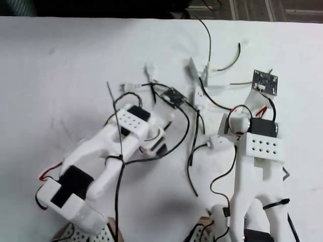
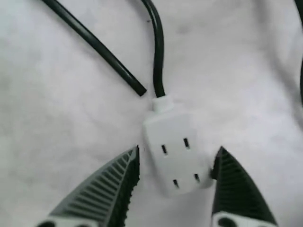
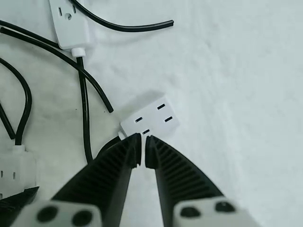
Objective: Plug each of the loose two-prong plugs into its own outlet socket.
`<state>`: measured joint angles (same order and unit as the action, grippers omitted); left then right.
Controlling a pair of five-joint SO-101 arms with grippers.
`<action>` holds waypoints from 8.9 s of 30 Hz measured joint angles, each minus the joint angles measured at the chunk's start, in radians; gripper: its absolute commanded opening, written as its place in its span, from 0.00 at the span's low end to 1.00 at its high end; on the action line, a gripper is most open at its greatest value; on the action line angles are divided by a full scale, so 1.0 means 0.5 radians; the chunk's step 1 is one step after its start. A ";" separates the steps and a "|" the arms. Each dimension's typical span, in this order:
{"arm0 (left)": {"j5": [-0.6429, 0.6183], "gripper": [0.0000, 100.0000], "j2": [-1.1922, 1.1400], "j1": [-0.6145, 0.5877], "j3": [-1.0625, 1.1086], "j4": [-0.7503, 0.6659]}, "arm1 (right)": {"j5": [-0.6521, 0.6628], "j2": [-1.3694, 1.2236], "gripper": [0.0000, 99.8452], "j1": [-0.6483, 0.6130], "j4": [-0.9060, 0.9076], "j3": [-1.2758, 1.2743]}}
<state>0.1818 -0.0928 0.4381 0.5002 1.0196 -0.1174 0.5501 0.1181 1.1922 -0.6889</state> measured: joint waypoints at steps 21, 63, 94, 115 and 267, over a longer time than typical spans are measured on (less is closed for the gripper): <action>0.190 0.32 0.000 -0.077 -0.129 0.267 | 0.000 0.000 0.02 0.000 0.000 -0.028; 0.313 0.32 2.437 -1.611 1.623 0.129 | 1.488 -0.651 0.02 -0.427 0.169 0.565; 0.313 0.32 2.820 -1.626 1.838 0.126 | 1.185 -3.099 0.01 -0.844 0.193 3.118; 0.313 0.32 2.835 -1.629 1.860 0.126 | 1.188 -2.974 0.02 -0.638 1.053 3.756; 0.313 0.32 2.835 -1.629 1.869 0.126 | -1.203 -1.117 0.02 0.325 0.307 0.881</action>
<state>0.3383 1.3249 -0.3767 1.4346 1.0825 -0.7188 -0.0084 0.2808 1.3456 -0.2486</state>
